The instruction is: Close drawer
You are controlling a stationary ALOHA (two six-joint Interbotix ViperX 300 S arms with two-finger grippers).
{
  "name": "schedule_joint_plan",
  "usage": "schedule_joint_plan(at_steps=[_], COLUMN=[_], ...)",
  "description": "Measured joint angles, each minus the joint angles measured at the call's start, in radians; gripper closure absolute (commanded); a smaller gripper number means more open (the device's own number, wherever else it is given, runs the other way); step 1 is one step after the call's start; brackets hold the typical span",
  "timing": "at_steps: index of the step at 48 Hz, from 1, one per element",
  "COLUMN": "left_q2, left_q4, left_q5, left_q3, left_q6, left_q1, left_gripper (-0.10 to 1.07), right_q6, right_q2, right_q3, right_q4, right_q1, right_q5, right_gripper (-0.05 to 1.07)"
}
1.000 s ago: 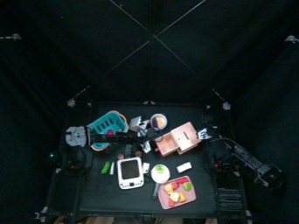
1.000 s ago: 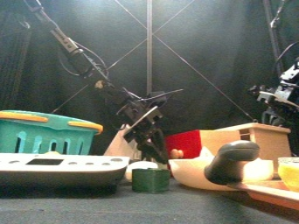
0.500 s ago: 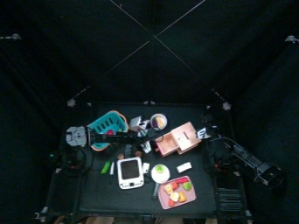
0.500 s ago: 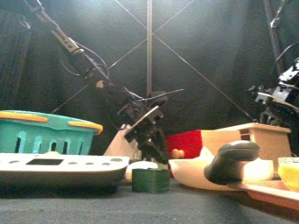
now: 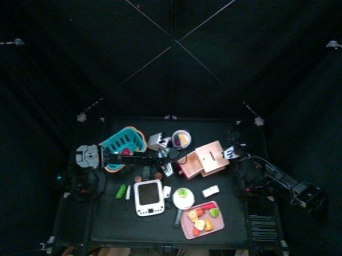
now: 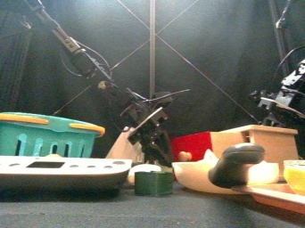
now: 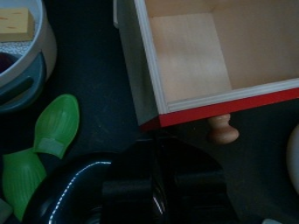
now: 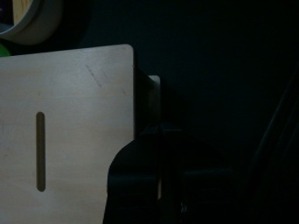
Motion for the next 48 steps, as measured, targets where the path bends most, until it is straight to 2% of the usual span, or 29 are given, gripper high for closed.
schedule_joint_plan(at_steps=[8, 15, 35, 48], left_q2=[-0.046, -0.067, -0.008, 0.017], left_q4=[0.002, 0.003, 0.015, 0.025], left_q5=[0.009, 0.002, -0.003, -0.008], left_q3=[0.044, 0.046, -0.052, -0.094], left_q6=[-0.002, -0.002, 0.0, -0.002], left_q1=[0.0, 0.011, 0.077, 0.083], left_gripper=[0.56, 0.56, 0.56, 0.56], right_q6=[0.0, 0.0, -0.002, -0.002], right_q2=[-0.002, 0.0, 0.0, 0.0], right_q3=[0.0, 0.0, 0.0, 0.0], right_q4=[-0.002, 0.0, 0.0, -0.002], right_q1=[0.002, 0.002, 0.003, 0.006], right_q5=[0.0, 0.0, -0.003, -0.006], right_gripper=[0.98, 0.98, 0.98, 0.98])
